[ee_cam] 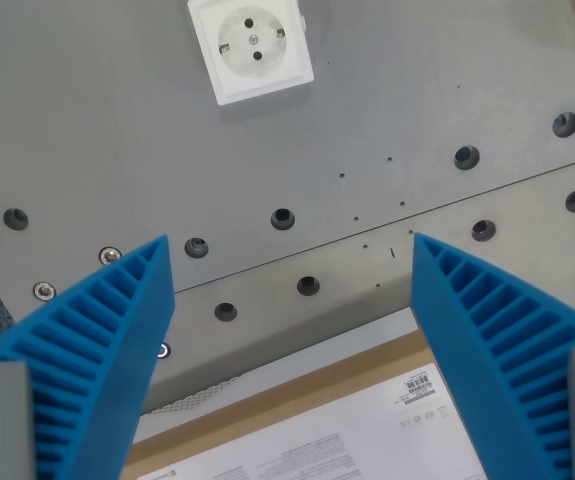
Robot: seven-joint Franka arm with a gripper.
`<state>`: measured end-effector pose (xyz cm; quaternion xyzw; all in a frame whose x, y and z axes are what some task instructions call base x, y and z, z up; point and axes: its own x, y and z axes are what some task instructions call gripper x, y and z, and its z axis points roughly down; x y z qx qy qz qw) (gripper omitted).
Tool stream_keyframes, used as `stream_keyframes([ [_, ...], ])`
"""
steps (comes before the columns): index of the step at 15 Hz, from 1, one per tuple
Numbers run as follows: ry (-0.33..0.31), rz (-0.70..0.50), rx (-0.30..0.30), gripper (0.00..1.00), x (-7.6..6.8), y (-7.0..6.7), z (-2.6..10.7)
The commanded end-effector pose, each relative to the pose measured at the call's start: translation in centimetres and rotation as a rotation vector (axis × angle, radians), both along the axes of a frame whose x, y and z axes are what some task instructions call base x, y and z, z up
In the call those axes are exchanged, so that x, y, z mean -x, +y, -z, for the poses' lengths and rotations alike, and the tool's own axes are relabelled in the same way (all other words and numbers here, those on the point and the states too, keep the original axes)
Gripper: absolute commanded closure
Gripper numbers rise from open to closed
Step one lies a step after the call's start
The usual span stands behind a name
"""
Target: Pick up the blue bag
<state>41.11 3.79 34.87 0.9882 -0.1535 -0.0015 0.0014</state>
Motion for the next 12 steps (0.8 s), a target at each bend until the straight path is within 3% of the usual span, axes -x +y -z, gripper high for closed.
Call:
stream_keyframes([
  [1,-0.005,0.000,0.000,0.00,0.0,0.0,-0.2],
  [7,-0.007,0.001,0.000,0.00,-0.2,-0.2,0.0],
  [12,-0.012,-0.002,0.002,0.00,-1.7,-1.1,1.3],
])
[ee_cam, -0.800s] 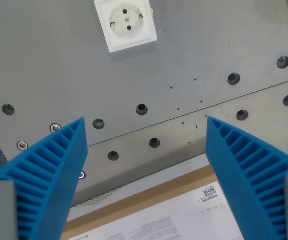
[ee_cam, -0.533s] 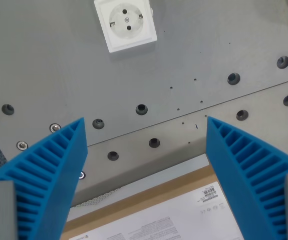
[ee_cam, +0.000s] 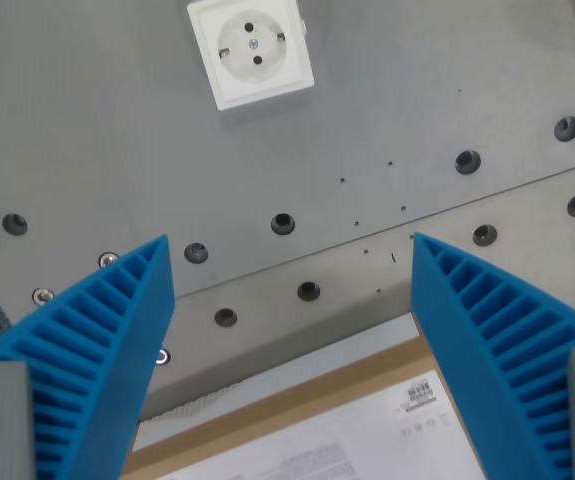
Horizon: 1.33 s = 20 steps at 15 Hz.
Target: Pick up the blue bag
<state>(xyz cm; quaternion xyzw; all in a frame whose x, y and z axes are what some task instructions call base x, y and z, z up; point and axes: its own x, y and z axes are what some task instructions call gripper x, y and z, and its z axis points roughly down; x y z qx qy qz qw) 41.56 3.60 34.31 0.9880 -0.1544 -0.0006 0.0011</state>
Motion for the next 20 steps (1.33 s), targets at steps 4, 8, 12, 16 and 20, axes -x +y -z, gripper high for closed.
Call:
stream_keyframes([
  [4,-0.001,-0.014,0.008,0.00,-2.9,-2.0,2.2],
  [8,0.002,-0.010,0.021,0.00,-4.6,-2.8,3.3],
  [12,-0.006,-0.016,0.020,0.00,-6.4,-4.0,5.2],
  [16,-0.011,-0.016,0.018,0.00,-8.1,-5.5,7.1],
  [20,-0.012,-0.015,0.025,0.00,-9.9,-6.5,9.1],
])
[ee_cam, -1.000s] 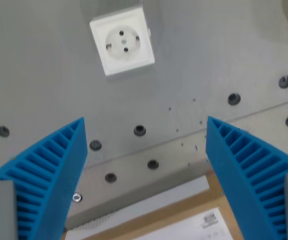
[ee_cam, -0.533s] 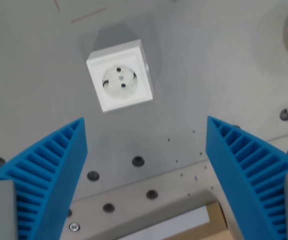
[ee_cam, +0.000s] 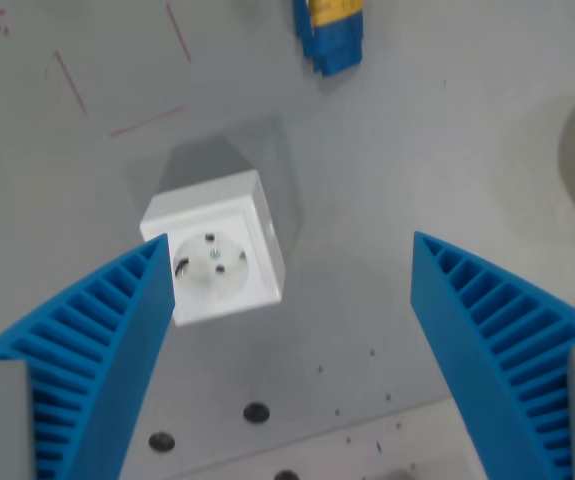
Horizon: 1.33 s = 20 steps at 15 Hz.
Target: Pick up the blue bag
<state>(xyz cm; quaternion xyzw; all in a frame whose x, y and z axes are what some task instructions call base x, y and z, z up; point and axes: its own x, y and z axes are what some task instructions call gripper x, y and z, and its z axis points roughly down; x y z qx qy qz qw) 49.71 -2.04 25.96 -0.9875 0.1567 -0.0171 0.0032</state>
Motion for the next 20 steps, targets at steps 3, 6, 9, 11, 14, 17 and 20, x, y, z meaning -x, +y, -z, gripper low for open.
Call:
stream_keyframes([
  [3,0.013,-0.018,0.032,0.00,-3.0,-1.8,2.2],
  [6,0.002,-0.021,0.031,0.00,-4.3,-2.9,3.6],
  [9,-0.003,-0.020,0.032,0.00,-5.7,-3.8,5.1],
  [11,-0.006,-0.018,0.034,0.00,-6.7,-4.2,6.0],
  [14,-0.006,-0.019,0.036,0.00,-8.1,-4.8,7.4],
  [17,-0.005,-0.017,0.034,0.00,-9.5,-5.7,8.9],
  [20,-0.009,-0.021,0.028,0.00,-11.0,-6.3,10.3],
])
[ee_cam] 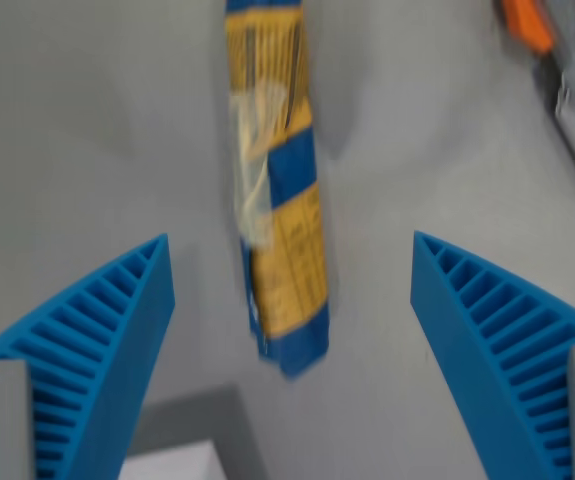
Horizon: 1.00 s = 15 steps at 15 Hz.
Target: Pick up the blue bag
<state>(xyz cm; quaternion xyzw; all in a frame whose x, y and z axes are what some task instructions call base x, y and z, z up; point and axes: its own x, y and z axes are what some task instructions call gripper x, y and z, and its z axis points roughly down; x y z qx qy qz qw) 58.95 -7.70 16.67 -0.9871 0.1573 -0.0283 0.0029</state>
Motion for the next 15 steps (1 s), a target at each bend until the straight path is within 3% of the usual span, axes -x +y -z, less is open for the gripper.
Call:
stream_keyframes([
  [1,0.017,-0.019,0.022,0.00,-2.2,-0.7,1.3],
  [4,0.019,-0.015,0.021,0.00,-2.8,-0.8,1.5],
  [9,0.020,-0.014,0.022,0.00,-1.1,-0.6,0.1],
  [15,-0.021,-0.014,0.027,0.00,-2.0,-0.8,3.1],
])
